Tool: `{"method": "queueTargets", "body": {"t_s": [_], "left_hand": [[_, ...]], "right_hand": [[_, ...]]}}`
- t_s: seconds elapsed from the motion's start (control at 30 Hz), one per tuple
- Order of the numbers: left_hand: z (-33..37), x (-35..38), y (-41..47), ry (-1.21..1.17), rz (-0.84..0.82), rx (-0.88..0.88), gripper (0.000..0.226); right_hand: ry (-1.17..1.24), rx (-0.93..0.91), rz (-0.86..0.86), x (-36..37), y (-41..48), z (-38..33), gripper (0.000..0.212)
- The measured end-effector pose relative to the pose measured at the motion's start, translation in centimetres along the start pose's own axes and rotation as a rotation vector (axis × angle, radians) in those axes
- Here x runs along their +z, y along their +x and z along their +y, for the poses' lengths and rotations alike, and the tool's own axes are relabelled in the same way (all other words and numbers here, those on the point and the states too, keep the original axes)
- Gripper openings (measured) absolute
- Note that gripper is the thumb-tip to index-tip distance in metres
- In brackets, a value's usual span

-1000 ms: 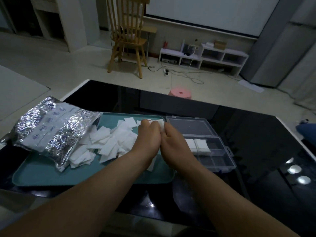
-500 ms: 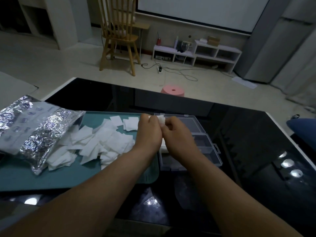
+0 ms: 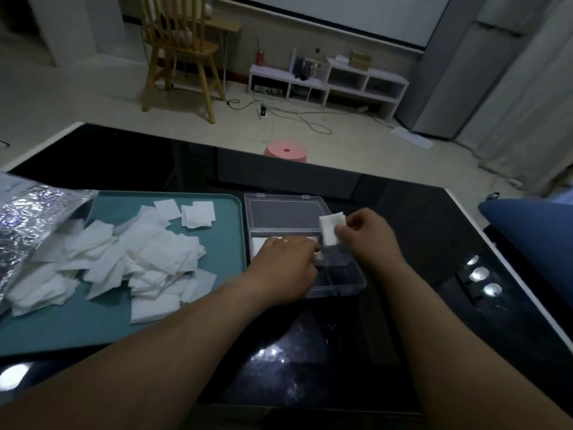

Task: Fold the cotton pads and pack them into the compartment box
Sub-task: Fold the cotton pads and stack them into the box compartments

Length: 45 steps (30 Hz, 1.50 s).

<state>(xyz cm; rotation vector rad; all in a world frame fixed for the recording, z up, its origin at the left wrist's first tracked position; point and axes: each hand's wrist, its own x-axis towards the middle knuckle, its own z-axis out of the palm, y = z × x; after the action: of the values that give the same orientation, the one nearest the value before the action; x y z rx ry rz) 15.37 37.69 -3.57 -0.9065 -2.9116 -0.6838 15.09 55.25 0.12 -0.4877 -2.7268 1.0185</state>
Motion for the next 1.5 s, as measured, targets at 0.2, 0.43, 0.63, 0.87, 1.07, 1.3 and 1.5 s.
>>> {"method": "queueTargets", "body": {"t_s": [0.2, 0.43, 0.63, 0.87, 1.07, 1.3, 1.5], "left_hand": [[0.0, 0.2, 0.1, 0.114, -0.040, -0.019, 0.023], [-0.1, 0.7, 0.1, 0.122, -0.046, -0.023, 0.023], [-0.3, 0.5, 0.0, 0.096, -0.057, -0.023, 0.022], [-0.4, 0.3, -0.1, 0.076, -0.053, -0.026, 0.030], [-2.6, -3.8, -2.5, 0.065, 0.036, -0.039, 0.041], [-8.8, -10.0, -7.6, 0.020, 0.193, -0.161, 0.035], [-15.1, -13.9, -12.7, 0.145, 0.114, -0.419, 0.033]], "right_hand": [[-0.256, -0.012, -0.066, 1.1, 0.7, 0.4, 0.008], [-0.595, -0.084, 0.011, 2.2, 0.6, 0.0, 0.015], [-0.632, -0.147, 0.060, 2.3, 0.5, 1.2, 0.016], [-0.691, -0.147, 0.024, 2.1, 0.0, 0.3, 0.028], [-0.472, -0.292, 0.105, 4.0, -1.8, -4.1, 0.018], [-0.292, -0.474, -0.050, 8.7, -5.3, -11.0, 0.018], [-0.250, -0.411, -0.384, 13.3, -7.6, -15.4, 0.034]]}}
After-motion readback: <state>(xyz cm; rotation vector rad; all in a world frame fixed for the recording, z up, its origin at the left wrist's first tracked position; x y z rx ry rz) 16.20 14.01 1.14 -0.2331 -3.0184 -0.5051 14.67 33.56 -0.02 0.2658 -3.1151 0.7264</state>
